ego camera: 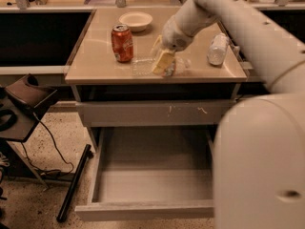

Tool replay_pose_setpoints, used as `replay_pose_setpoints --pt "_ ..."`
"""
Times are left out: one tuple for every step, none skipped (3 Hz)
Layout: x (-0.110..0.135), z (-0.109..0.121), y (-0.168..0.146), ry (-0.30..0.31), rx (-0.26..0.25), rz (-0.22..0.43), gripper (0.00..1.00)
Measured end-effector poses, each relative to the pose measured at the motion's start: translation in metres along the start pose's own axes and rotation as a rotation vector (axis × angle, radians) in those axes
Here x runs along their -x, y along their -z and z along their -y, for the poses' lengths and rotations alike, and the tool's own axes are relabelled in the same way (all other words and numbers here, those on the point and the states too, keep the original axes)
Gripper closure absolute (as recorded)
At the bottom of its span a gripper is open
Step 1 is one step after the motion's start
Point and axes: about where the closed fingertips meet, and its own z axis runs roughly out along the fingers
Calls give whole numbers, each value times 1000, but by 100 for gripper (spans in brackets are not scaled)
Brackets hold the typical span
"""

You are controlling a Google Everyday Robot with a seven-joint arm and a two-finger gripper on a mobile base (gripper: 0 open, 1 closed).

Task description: Place water bottle into middle drawer

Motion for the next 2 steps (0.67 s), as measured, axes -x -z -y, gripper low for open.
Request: replay_pose_setpoints --pt "-2 20 -18 24 -19 -21 100" --pt "2 28 -21 38 -28 -19 100"
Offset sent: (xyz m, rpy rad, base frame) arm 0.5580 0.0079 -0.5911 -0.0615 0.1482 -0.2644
